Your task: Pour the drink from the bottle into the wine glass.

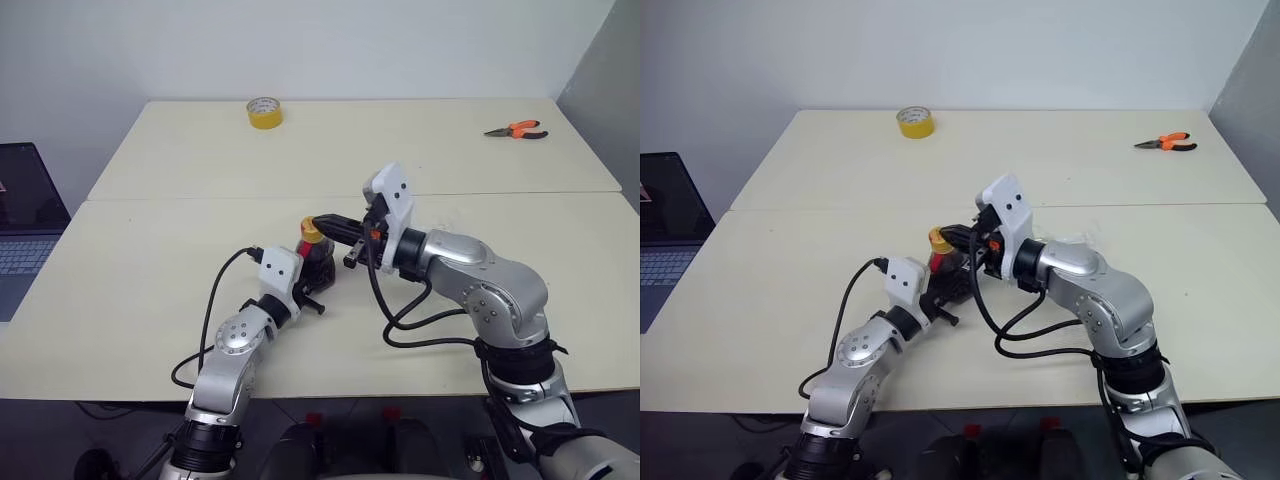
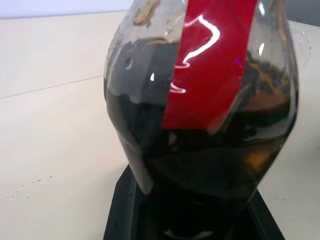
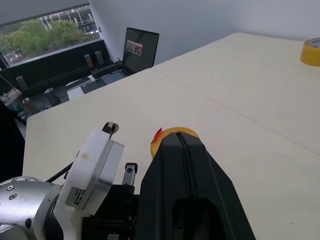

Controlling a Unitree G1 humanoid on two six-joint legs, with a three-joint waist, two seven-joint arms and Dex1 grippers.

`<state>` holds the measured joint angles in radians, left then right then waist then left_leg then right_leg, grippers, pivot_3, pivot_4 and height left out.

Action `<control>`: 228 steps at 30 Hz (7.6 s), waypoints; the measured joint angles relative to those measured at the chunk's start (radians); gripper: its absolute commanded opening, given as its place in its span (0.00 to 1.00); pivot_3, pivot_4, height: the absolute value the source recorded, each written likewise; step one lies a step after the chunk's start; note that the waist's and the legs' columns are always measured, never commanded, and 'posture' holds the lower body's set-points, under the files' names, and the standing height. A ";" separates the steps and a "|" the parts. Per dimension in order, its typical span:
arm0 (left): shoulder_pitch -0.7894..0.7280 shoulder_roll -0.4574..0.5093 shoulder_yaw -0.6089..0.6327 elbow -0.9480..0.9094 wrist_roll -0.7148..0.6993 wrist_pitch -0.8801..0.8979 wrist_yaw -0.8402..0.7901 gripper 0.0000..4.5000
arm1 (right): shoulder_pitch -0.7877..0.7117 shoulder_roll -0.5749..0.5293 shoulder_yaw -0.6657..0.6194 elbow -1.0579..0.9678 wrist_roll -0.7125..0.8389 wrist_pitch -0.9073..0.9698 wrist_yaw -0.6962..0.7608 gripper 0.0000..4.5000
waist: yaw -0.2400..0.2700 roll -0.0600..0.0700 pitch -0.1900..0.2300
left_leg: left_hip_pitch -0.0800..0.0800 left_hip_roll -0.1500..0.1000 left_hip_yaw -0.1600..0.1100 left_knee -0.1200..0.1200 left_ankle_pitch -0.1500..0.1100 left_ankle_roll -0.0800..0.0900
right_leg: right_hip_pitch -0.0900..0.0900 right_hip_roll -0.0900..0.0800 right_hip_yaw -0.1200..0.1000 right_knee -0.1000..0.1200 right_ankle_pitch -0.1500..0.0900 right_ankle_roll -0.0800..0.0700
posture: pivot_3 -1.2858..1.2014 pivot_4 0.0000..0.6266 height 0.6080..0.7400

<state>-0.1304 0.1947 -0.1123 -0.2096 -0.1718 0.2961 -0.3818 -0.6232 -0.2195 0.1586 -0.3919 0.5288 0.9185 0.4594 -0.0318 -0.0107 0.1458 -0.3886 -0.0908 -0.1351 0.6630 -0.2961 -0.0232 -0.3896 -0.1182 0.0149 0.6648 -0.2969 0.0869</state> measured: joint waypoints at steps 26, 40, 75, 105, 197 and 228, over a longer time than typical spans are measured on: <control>0.000 0.000 0.001 0.000 0.000 0.001 0.000 0.14 | -0.113 0.075 0.066 0.098 -0.078 0.025 -0.098 1.00 | -0.001 0.000 0.000 | 0.000 0.000 0.000 0.000 0.000 0.000 | 0.000 0.000 0.000 0.000 0.000 0.000 | 0.52 0.24 1.00; -0.001 -0.001 0.001 0.000 0.000 0.001 0.003 0.14 | -0.113 0.089 0.091 0.122 -0.116 0.018 -0.082 0.41 | -0.001 0.000 0.000 | 0.000 0.000 0.000 0.000 0.000 0.000 | 0.000 0.000 0.000 0.000 0.000 0.000 | 0.52 0.24 1.00; -0.007 0.001 -0.006 -0.015 0.001 -0.001 0.001 0.13 | -0.215 -0.044 0.135 0.615 -0.183 -0.717 0.566 0.29 | -0.001 0.000 0.000 | 0.000 0.000 0.000 0.000 0.000 0.000 | 0.000 0.000 0.000 -0.001 0.000 0.000 | 0.52 0.24 1.00; 0.019 0.013 -0.004 -0.026 -0.005 0.009 -0.006 0.12 | -0.294 -0.195 0.056 0.704 -0.153 -0.801 0.889 0.28 | -0.001 0.000 0.000 | 0.000 0.000 0.000 0.000 0.000 0.000 | 0.000 0.000 0.000 -0.001 0.000 0.000 | 0.52 0.24 1.00; 0.070 0.016 0.378 0.251 -0.109 -0.196 0.168 1.00 | 0.088 -0.441 -0.310 0.639 -0.364 -0.582 0.033 1.00 | -0.013 -0.006 -0.006 | 0.004 0.000 0.003 0.000 0.000 0.000 | 0.003 -0.002 0.002 0.000 0.000 0.000 | 0.52 0.24 1.00; 0.144 0.185 -0.040 -0.128 0.011 0.024 -0.109 1.00 | -0.320 -0.479 0.260 0.776 -0.782 -0.717 0.626 1.00 | 0.003 0.000 -0.002 | 0.002 0.000 0.003 0.000 0.000 0.000 | 0.002 -0.002 0.001 -0.002 0.000 0.000 | 0.52 0.24 1.00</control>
<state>0.0138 0.3800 -0.1523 -0.3379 -0.1609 0.3206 -0.4905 -0.9430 -0.6987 0.4184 0.3840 -0.2534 0.2010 1.0851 -0.0285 -0.0109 0.1439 -0.3862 -0.0912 -0.1318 0.6625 -0.2960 -0.0229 -0.3875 -0.1202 0.0159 0.6629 -0.2968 0.0873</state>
